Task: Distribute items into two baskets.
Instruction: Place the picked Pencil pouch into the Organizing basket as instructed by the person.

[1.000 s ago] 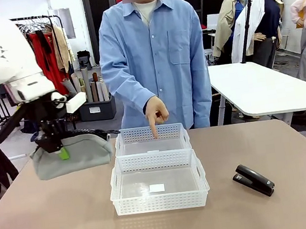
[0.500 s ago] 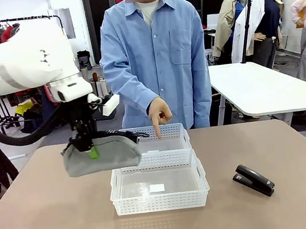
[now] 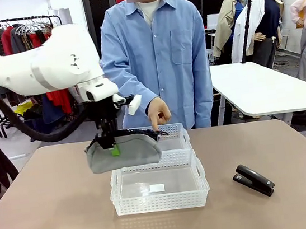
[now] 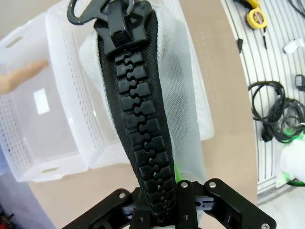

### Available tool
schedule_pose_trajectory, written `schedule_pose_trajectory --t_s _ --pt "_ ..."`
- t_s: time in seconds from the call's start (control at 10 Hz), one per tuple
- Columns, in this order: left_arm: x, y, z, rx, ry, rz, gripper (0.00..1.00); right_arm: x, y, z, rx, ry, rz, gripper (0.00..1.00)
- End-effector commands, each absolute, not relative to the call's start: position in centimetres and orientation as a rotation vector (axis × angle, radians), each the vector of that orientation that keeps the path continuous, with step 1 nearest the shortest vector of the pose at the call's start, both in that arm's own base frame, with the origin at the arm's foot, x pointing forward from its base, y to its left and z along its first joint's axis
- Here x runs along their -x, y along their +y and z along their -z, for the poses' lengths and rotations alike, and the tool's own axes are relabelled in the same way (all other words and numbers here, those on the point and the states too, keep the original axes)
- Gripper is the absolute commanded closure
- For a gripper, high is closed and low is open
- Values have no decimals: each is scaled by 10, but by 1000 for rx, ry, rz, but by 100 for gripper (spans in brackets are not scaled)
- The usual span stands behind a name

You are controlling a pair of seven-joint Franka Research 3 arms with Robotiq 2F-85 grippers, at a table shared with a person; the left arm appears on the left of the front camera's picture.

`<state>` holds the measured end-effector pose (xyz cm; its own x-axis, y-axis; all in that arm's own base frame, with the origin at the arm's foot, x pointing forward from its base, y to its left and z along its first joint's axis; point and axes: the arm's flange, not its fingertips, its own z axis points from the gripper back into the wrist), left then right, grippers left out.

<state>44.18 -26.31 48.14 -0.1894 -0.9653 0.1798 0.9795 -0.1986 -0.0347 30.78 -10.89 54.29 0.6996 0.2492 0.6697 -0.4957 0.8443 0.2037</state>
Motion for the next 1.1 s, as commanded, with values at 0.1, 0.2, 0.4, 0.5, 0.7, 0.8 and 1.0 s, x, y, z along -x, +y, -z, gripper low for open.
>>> schedule_pose_trajectory --t_s 0.1,0.2,0.4,0.5,0.7,0.8,1.0 --pt "-427 -291 -474 162 -97 1737 100 -308 -108 -544 -397 -682 -427 0" --pt "-419 -297 -466 140 -106 1730 100 -308 -108 -544 -397 -682 -427 0" --pt "-413 -306 -447 88 -130 1698 100 -308 -108 -544 -397 -682 -427 0" --pt "-416 -311 -439 95 -126 1687 100 -308 -108 -544 -397 -682 -427 0" --pt "-424 -321 -422 60 -139 1681 100 -308 -108 -544 -397 -682 -427 0" --pt "-428 -323 -414 62 -130 1679 100 -308 -108 -544 -397 -682 -427 0" --pt "-431 -330 -406 74 -145 1686 100 -308 -108 -544 -397 -682 -427 0"
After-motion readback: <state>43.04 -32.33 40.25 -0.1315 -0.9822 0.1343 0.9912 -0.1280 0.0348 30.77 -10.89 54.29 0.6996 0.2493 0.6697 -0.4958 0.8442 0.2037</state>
